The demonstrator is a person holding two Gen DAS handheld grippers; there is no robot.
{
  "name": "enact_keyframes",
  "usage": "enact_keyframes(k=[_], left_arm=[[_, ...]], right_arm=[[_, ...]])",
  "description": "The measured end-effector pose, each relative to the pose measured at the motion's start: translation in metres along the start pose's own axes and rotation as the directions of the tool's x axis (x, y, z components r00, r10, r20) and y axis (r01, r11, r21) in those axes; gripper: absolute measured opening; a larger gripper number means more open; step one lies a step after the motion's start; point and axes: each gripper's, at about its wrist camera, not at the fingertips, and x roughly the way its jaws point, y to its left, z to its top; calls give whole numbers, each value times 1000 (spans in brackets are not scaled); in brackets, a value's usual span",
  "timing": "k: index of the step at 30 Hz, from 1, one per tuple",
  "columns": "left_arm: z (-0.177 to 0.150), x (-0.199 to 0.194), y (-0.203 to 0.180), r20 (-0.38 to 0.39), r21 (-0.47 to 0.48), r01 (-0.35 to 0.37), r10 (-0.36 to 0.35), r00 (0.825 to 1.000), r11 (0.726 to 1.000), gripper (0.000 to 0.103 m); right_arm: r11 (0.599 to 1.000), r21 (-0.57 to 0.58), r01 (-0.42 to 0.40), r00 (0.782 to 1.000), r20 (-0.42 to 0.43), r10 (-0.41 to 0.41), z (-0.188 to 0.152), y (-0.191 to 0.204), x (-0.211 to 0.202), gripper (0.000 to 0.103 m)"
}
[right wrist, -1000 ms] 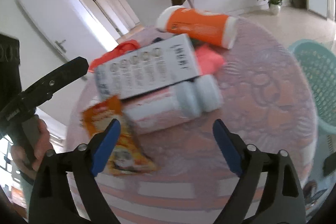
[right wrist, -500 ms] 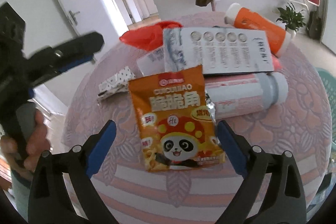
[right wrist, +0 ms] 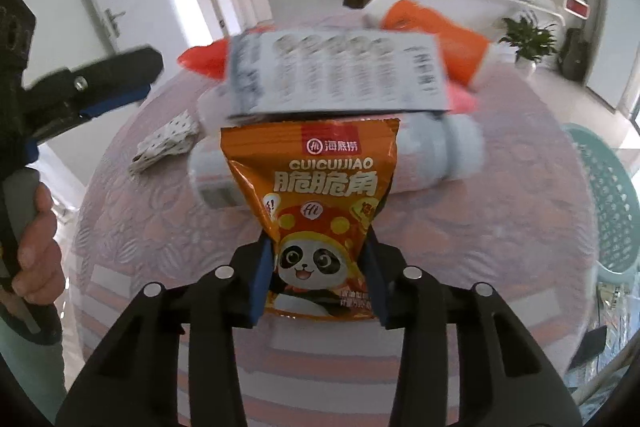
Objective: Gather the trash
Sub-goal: 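Grasp the orange snack bag with the right tool while the left tool grasps the white milk carton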
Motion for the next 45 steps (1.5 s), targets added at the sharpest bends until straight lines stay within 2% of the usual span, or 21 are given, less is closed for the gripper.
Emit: enact_keyframes(k=[2,6,11,14,20,23,26,29,31,35,37,39,42,45], left_arm=[[2,8,-10,-17,47,-8,8,1000,999,78],[17,31,-36,-39,184,-76,85,996,980,83],[37,56,-55,-74,257,-59,81,994,965,83],[34,72,-65,-137,325,-56,106,985,944,83],[17,83,-74,-235,407,-87,196,952,909,76],[15,84,-76,-287,390,-41,163,944,920,74],[4,91,-77,-302,391,-62,192,934,918,68],[-1,83,-78,-295,359,-70,184,938,931,68],[-5,79,-75,-314,336,-65,176,933,940,69],[-14,76,-69,-398,264,-13,121,909,964,69],[-19,79,-63,-422,234,-38,137,896,972,69],[-21,82,-58,-417,209,-56,141,898,976,68],[-19,89,-55,-394,154,-38,97,914,987,67],[-14,100,-60,-384,171,-44,108,917,984,67]], right_arm=[[1000,12,10,1000,23,-11,-6,-11,-12,36],[999,47,7,1000,28,-8,-5,-34,-19,36],[997,74,10,999,41,-13,-6,-56,-27,36],[996,88,7,999,47,-12,-5,-67,-31,36],[991,135,8,998,55,-16,-1,-85,-32,36],[988,154,3,998,56,-11,-4,-93,-34,36],[988,155,8,998,58,-17,-6,-97,-36,36],[985,174,1,999,51,-10,-9,-104,-35,36],[983,182,-2,999,44,-6,-10,-108,-34,36],[980,197,-18,999,46,9,-10,-113,-36,36],[981,196,-15,999,51,6,-11,-114,-38,36],[980,197,-20,999,51,10,-11,-114,-38,36],[981,192,-18,999,49,9,-12,-115,-39,36],[982,188,-23,998,54,13,-12,-116,-42,36]])
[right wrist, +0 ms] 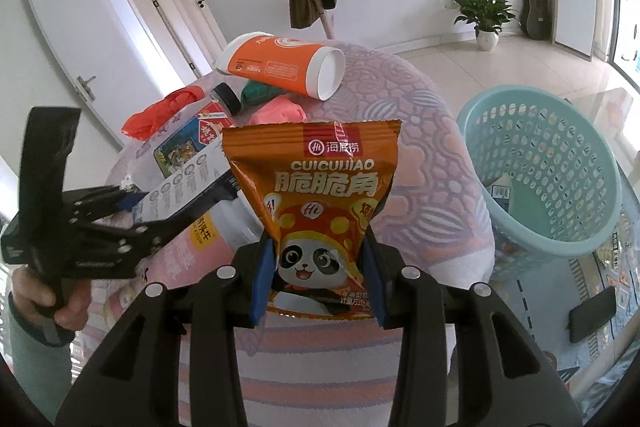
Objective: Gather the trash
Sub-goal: 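Grasp the orange snack bag with the right tool while the left tool grasps the white milk carton, then carry both items over the blue basket and open both tools to drop them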
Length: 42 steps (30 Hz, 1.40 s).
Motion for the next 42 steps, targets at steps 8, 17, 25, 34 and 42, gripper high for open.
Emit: enact_keyframes(k=[8,17,25,34,42], left_arm=[[8,1,-11,78,-28,57,-55,995,998,53],[4,-57,-22,304,-76,134,-105,947,988,51],[52,-85,-53,407,-34,187,-158,900,982,51],[118,-64,-114,384,-52,219,-183,905,974,51],[148,1,-153,331,-127,271,-217,918,954,51]], right_arm=[[1000,-27,17,1000,27,-16,1,1,-11,36],[997,-60,42,994,98,-36,20,3,-34,36],[994,-36,101,977,194,-92,49,-19,-60,36],[971,108,211,948,219,-230,80,-105,-70,36],[932,242,271,944,122,-306,79,-180,-45,37]])
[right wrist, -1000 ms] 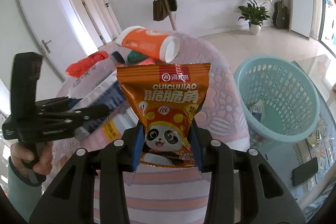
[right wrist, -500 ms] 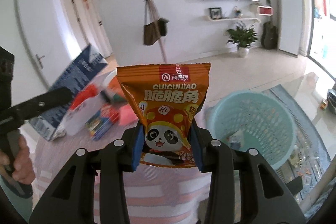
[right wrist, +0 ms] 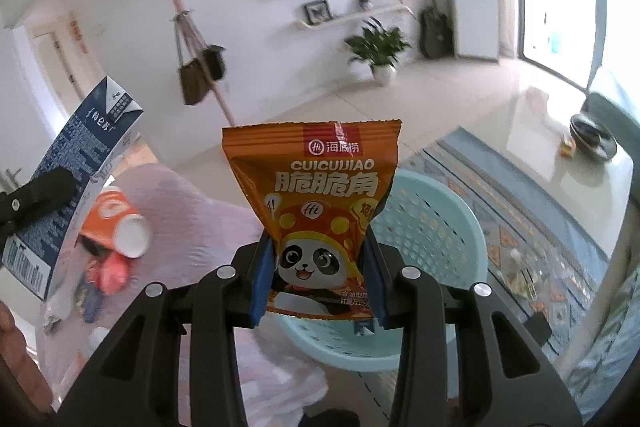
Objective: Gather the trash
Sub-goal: 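Carry both items over the blue basket and open both tools to drop them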
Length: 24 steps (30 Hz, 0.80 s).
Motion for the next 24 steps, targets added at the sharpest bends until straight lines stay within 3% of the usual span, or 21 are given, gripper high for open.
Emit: enact_keyframes(k=[11,13,14,16,24], left_arm=[[-13,89,-2,-105,-17,-15,14,994,1000,51],[-15,94,-3,-104,-11,-14,12,994,1000,56],[-17,95,-3,-105,-9,-17,16,994,1000,62],[-20,97,-5,-104,-2,-17,17,994,1000,63],[-29,73,-5,-94,-6,8,-8,995,1000,70]], right_arm=[[990,94,104,982,-170,-87,-25,-49,62,43],[987,105,119,979,-178,-99,-26,-54,67,57],[987,110,118,979,-176,-98,-27,-56,67,59],[987,113,115,981,-171,-94,-28,-59,66,65],[988,119,102,986,-142,-85,-27,-58,48,68]])
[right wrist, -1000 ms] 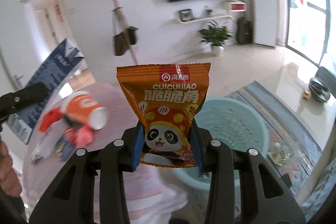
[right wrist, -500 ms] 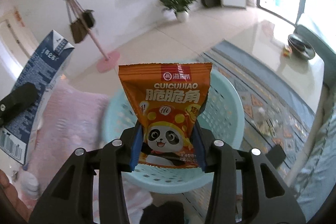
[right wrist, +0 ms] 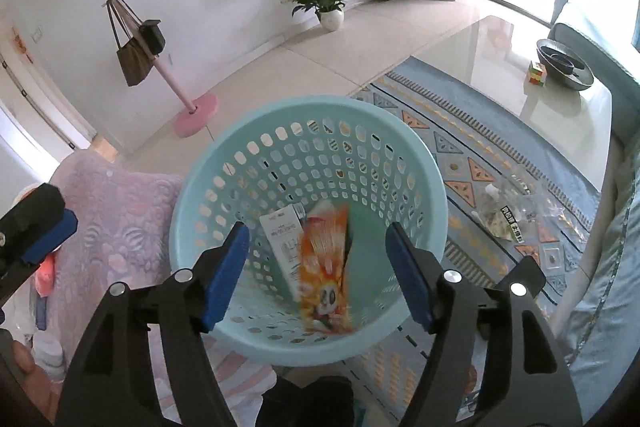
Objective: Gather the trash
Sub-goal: 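Carry both items over the blue basket and open both tools to drop them, then grasp the orange cup with the right tool while the left tool grasps the milk bottle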
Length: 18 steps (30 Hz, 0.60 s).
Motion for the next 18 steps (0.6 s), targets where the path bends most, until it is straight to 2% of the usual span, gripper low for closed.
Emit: enact_keyframes(k=[6,10,18], left_arm=[[-9,-37,-10,59,22,30,-31,998,999,70],[-13,-77,-13,124,39,47,-51,991,998,70],[-31,-156,9,252,27,25,-31,967,999,70]], right_arm=[[999,-37,-16,999,47,18,-4,20,-29,68],[994,-108,-34,993,111,46,-11,49,-61,68],[951,-284,-123,967,179,179,-34,125,-109,68]])
